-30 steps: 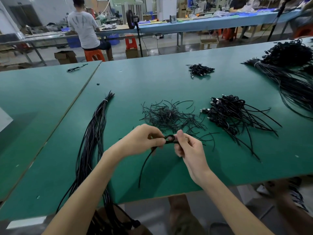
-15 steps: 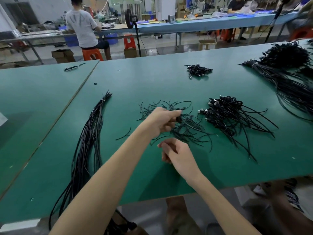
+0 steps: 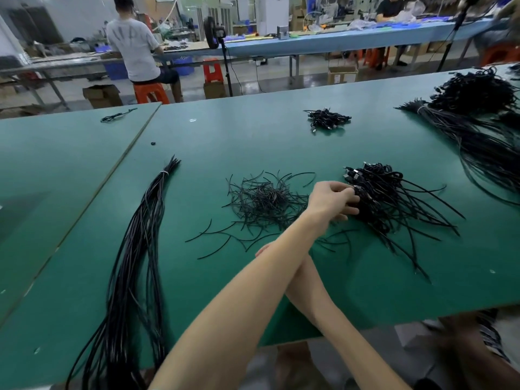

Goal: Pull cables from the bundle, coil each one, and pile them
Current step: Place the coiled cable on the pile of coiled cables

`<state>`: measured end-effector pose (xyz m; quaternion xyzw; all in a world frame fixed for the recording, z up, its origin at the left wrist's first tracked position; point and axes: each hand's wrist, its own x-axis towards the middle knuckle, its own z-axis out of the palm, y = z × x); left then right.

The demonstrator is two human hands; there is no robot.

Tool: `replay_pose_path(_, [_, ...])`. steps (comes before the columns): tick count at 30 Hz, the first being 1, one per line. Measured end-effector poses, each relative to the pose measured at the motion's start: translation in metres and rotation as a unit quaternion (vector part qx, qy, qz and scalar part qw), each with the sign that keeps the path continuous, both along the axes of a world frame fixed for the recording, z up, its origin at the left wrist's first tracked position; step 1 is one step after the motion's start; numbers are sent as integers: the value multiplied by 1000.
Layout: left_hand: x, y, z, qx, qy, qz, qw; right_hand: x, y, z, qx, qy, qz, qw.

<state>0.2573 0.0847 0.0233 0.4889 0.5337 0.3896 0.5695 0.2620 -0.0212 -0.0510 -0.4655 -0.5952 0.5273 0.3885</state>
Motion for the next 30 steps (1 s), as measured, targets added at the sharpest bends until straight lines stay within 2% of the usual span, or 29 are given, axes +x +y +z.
replay_pose_path(2, [-17,-2,3,17,14,11,1000,-2,-1,3,31,-37,14,999])
replay_pose_path(6, [-68,-12,-2,50,50,46,996,-1,-4,12,33,56,4,998])
replay_pose_path(9, [-115,-23,-17,91,110,88,986,-2,-6,13,59,51,7,997])
replay_pose_path(13, [-167,-43,-43,170,261,143,940,-3,-6,13,66,51,13,996])
replay_pose_path(17, [-201,-62,-55,220,368,180,885,-2,-7,11,67,53,22,996])
replay_pose_path(19, [-218,-64,-54,207,441,205,849,-2,-7,11,67,48,23,996])
replay_pose_path(21, [-237,-64,-50,168,527,239,798,-2,-6,10,67,42,25,997])
replay_pose_path(24, [-263,-67,-45,103,603,276,741,-2,-6,9,68,39,27,997])
replay_pose_path(27, [-279,-73,-48,43,637,283,715,-2,-6,9,67,37,26,997])
replay_pose_path(30, [-286,-77,-51,39,642,280,713,-2,-6,9,67,34,27,997])
